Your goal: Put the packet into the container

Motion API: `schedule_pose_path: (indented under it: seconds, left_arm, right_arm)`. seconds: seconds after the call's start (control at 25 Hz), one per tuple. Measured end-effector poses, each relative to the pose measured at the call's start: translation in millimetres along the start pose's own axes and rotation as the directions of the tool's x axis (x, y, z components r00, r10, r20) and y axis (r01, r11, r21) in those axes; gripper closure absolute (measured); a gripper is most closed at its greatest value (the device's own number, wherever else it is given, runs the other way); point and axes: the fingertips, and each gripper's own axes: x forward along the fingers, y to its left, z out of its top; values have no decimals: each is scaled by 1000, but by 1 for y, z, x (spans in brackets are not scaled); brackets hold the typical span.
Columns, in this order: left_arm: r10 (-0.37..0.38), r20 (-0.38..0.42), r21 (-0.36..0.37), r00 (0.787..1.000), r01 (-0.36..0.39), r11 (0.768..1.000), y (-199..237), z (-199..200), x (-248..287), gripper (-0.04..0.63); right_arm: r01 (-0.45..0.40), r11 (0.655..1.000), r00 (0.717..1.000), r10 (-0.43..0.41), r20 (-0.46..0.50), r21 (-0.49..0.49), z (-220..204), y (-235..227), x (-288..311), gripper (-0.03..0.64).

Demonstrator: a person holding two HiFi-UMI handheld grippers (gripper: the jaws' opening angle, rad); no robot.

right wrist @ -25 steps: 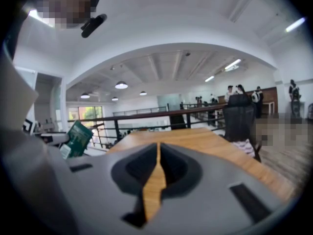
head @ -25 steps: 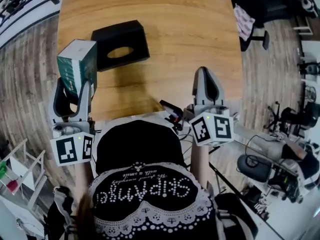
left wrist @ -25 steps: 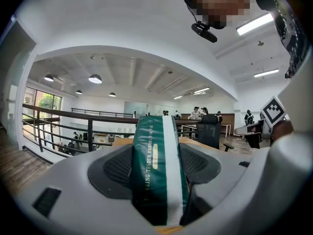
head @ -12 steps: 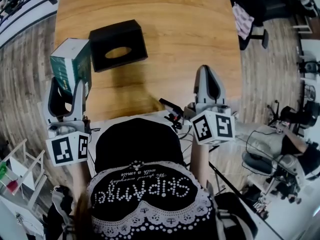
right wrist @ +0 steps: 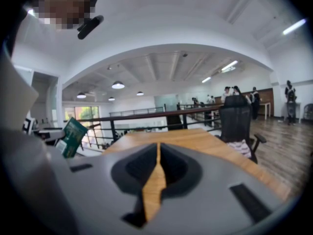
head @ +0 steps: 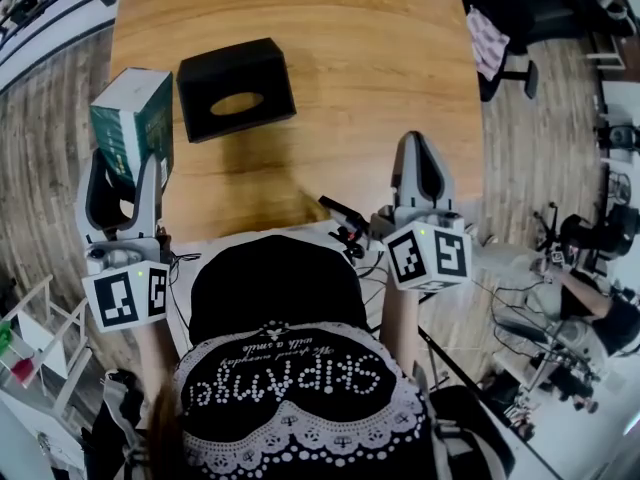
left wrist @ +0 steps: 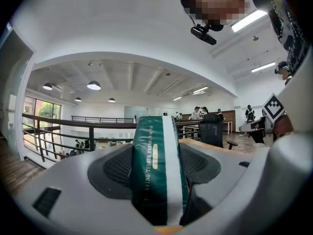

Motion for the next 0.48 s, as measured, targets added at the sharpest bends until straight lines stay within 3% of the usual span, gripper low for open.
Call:
schedule_pose_path:
  seconds: [0.2,0.48]
  left_arm:
    - [-53,25,68,998,51,996,-2,14,3,267]
    - [-196,4,109,981,194,975,-20,20,20,267]
  right_arm:
    - [2,1000,1000,-2,3,1,-2,0,-2,575]
    - [5,1000,1000,-5,2,8,-4,-1,-1,575]
